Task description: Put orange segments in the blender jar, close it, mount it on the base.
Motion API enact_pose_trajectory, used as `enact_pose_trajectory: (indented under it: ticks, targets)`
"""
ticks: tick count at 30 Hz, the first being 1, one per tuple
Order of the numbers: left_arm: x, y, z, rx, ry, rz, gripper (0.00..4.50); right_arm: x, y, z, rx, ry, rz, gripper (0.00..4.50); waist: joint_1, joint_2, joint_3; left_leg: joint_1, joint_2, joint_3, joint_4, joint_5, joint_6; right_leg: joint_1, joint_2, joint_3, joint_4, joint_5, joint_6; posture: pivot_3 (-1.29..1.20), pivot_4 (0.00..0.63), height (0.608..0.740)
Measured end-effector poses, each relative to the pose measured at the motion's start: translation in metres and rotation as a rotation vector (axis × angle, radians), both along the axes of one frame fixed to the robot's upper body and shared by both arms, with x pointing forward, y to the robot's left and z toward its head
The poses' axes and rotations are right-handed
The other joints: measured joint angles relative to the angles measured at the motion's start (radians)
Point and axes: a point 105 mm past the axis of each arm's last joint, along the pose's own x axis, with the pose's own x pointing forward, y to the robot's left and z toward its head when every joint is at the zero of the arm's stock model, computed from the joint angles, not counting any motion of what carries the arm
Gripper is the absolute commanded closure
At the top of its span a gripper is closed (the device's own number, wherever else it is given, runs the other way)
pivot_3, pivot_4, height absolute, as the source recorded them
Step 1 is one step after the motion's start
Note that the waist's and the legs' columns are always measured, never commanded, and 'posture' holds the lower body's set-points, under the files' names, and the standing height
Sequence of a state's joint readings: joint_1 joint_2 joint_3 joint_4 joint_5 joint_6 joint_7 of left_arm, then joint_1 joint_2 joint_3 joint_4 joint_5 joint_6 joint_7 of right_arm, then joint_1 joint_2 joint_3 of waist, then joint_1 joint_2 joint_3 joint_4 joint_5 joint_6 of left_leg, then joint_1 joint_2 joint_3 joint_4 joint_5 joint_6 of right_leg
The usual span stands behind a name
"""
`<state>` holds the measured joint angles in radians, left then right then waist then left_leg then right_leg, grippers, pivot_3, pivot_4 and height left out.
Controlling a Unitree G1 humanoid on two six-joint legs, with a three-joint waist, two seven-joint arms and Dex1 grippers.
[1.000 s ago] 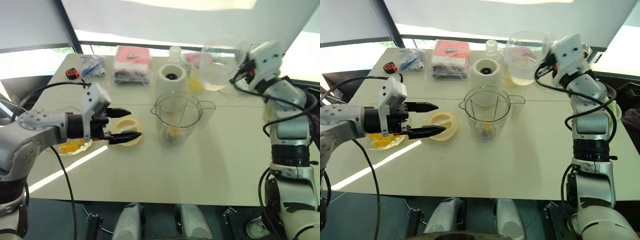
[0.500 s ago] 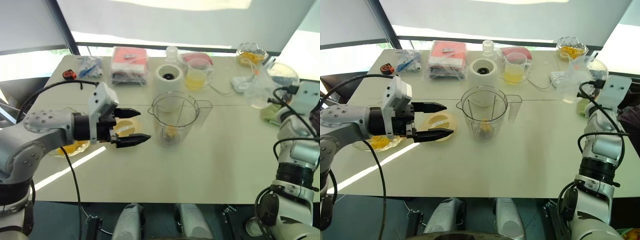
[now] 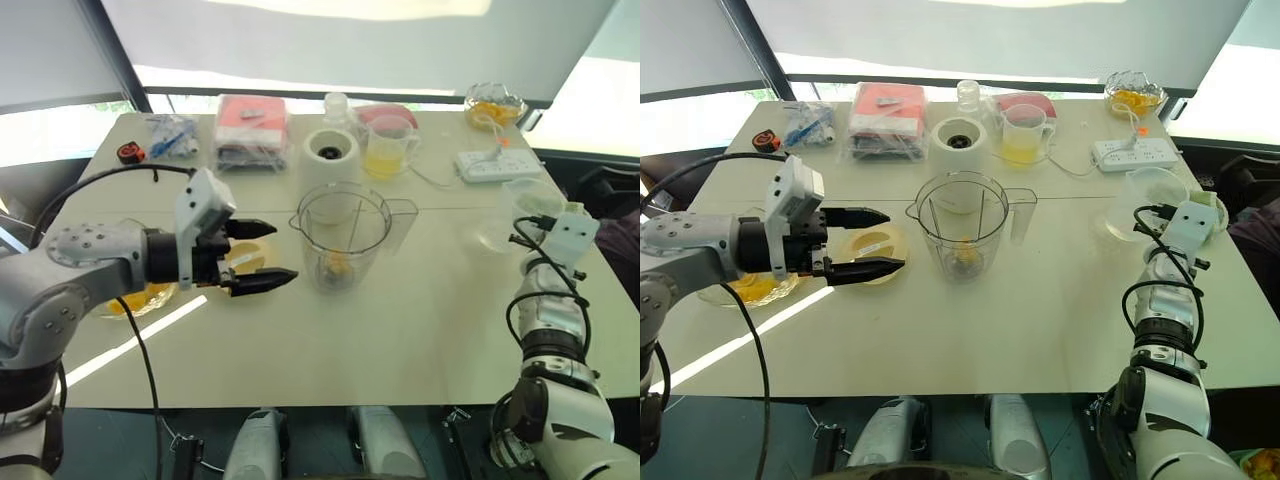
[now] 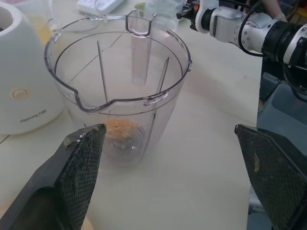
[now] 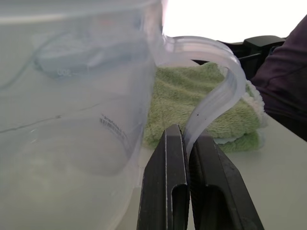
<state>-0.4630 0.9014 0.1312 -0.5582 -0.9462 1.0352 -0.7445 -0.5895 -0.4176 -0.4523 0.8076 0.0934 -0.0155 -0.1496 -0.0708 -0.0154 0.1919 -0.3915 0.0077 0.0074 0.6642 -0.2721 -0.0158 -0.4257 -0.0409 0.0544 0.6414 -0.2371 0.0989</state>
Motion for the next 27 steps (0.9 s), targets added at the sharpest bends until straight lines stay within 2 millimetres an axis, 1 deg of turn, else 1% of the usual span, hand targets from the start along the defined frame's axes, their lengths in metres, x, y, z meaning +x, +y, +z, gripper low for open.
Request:
enact_pose_trajectory:
  ticks: [4,7,9,10,11,12,16,17,20,27]
  targets:
    - [0.002,0.001,0.000,0.001,-0.004,0.016,0.00,0.000,0.010,-0.018,0.013,0.035,0.004,4.43,0.001,0.000,0.000,0.000,0.000,0.000,0.000,0.000,0.000,0.000,-0.001,0.000,0.000,0.000,0.000,0.00,0.150,0.740]
    - [0.002,0.002,-0.001,0.002,-0.002,0.022,0.00,0.000,0.012,-0.020,0.001,0.031,0.002,4.43,0.001,0.000,0.000,0.000,0.000,0.000,0.000,0.000,0.000,0.000,-0.001,0.000,-0.001,0.000,0.000,0.00,0.150,0.740]
    - [0.002,0.002,-0.001,0.002,-0.001,0.022,0.00,0.000,0.013,-0.020,-0.006,0.029,0.005,3.88,0.001,0.000,0.000,0.000,0.000,0.000,0.000,0.000,0.000,0.000,-0.001,0.000,0.000,0.000,0.000,0.00,0.150,0.740]
    - [0.002,0.002,-0.002,0.003,0.000,0.022,0.00,0.001,0.014,-0.021,-0.007,0.032,0.007,3.52,0.001,0.000,0.000,0.000,0.000,0.000,0.000,0.000,0.000,0.000,-0.001,0.000,0.000,0.000,0.000,0.00,0.150,0.740]
    - [0.002,0.002,-0.002,0.003,0.002,0.023,0.00,0.000,0.014,-0.023,-0.006,0.038,0.008,3.01,0.001,0.000,0.000,0.000,0.000,0.000,0.000,0.000,0.000,0.000,0.000,0.000,0.000,0.000,0.000,0.00,0.150,0.740]
    - [0.002,0.002,-0.003,0.004,0.003,0.024,0.00,0.000,0.014,-0.024,-0.004,0.042,0.006,2.67,0.000,0.000,0.000,0.000,0.000,0.000,0.000,0.000,0.000,0.000,0.000,0.000,0.000,0.000,0.000,0.00,0.150,0.740]
    - [0.002,0.003,-0.005,0.005,0.012,0.026,0.00,-0.005,0.009,-0.026,-0.016,0.052,-0.015,0.43,-0.002,0.000,0.000,0.000,0.000,0.000,0.000,0.000,0.000,0.000,0.000,0.000,0.000,0.000,0.000,0.00,0.150,0.740]
    - [0.002,0.004,-0.005,0.005,0.012,0.026,0.00,-0.006,0.007,-0.026,-0.021,0.054,-0.022,0.06,-0.002,-0.001,0.000,0.000,0.000,0.000,0.000,0.000,0.000,0.000,0.000,0.000,0.000,0.000,0.000,0.00,0.150,0.740]
    - [0.003,0.004,-0.005,0.007,0.009,0.028,0.00,-0.009,0.005,-0.026,-0.037,0.061,-0.028,0.06,-0.003,-0.001,-0.001,0.001,0.000,0.000,0.000,0.000,0.000,0.001,0.000,0.001,0.000,0.000,0.000,0.00,0.150,0.740]
    - [0.009,0.008,-0.005,0.001,0.002,0.052,0.00,-0.019,0.014,-0.030,-0.074,0.062,0.000,0.06,0.000,-0.001,-0.001,0.001,0.000,0.000,0.000,0.000,0.000,0.001,0.001,0.001,0.000,0.000,0.000,0.00,0.150,0.740]
